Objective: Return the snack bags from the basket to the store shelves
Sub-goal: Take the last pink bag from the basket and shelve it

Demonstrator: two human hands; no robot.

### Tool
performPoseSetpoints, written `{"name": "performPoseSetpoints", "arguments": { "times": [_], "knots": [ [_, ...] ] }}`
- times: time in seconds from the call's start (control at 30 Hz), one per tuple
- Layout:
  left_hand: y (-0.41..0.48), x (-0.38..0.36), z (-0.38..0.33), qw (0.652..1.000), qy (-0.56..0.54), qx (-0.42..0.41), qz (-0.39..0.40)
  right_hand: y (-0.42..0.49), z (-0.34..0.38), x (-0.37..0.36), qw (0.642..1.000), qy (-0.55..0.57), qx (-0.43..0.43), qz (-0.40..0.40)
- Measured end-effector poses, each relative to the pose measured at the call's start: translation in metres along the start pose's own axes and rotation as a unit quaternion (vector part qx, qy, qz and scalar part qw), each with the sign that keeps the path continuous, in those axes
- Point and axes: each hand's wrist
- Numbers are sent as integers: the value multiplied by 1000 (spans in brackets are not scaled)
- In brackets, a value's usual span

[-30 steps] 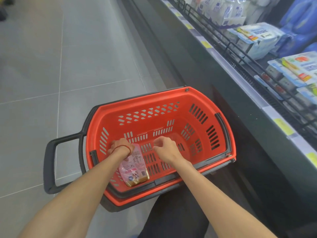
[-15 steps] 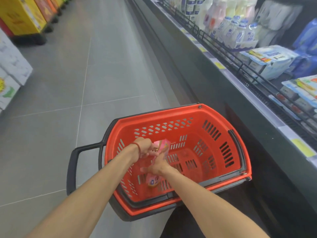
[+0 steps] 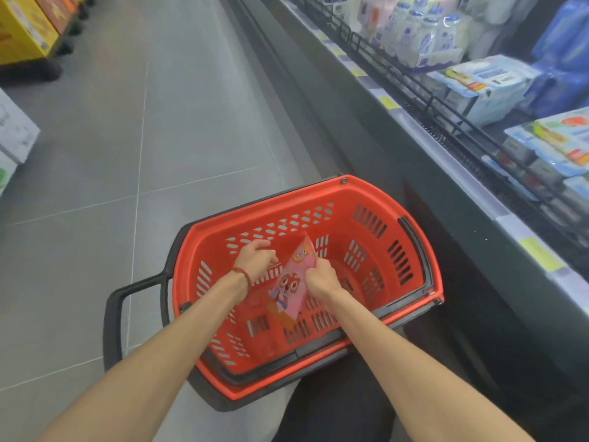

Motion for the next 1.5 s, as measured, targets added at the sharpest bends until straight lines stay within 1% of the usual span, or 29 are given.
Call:
{"name": "performPoseSetpoints", "arguments": {
  "times": [0.07, 0.13, 0.23, 0.3, 0.37, 0.4, 0.47, 0.53, 0.57, 0.7, 0.73, 0.8, 0.9, 0.97, 1.07, 1.17, 1.27, 1.4, 1.5],
  "knots": [
    [8, 5, 5, 998, 58, -32, -1, -6, 3, 18, 997, 25, 65, 38],
    [14, 7, 5, 997, 62, -35, 23, -13, 7, 36, 986, 80, 115, 92],
    [17, 9, 1, 993, -5, 3, 119, -21, 14, 58, 965, 188, 121, 138],
    [19, 9, -3, 983, -54, 13, 172, -22, 21, 69, 953, 250, 107, 137],
    [19, 3, -10, 975, -109, 1, 195, -23, 29, 75, 948, 288, 87, 102],
    [17, -2, -17, 970, -147, -19, 190, -25, 32, 77, 948, 300, 81, 73],
    [11, -15, -33, 967, -200, -62, 144, -32, 37, 84, 940, 332, 77, 32],
    [2, -26, -51, 970, -200, -105, 89, -44, 41, 98, 932, 351, 87, 20],
    [-2, -33, -61, 969, -197, -125, 78, -53, 41, 110, 930, 351, 102, 17],
    [-26, -63, -109, 965, -151, -211, 47, -80, 41, 153, 947, 264, 184, -11],
    [-34, -76, -124, 960, -140, -239, 47, -87, 40, 169, 944, 257, 205, -26],
    [-46, -97, -147, 944, -137, -297, 45, -97, 39, 194, 932, 255, 250, -59],
    [-62, -132, -184, 929, -138, -340, 48, -112, 38, 238, 904, 267, 296, -153],
    [-76, -155, -208, 922, -133, -352, 86, -125, 35, 267, 884, 275, 315, -211],
    [-91, -186, -240, 909, -123, -369, 151, -146, 31, 305, 855, 288, 336, -273],
    [-108, -219, -265, 874, -113, -415, 227, -169, 28, 343, 816, 304, 354, -341],
    [-126, -249, -282, 848, -106, -430, 291, -190, 27, 379, 785, 306, 364, -397],
    [-156, -290, -309, 811, -114, -483, 309, -219, 24, 428, 761, 287, 385, -436],
    [-181, -322, -338, 778, -107, -522, 332, -243, 18, 467, 733, 284, 391, -480]
  ]
}}
Point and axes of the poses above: each hand's wrist, its own y-axis towards the middle knuckle, its own x-axis out of the back of the hand, z = x × y, and after that the axes turned 7 degrees about -x, right-handed
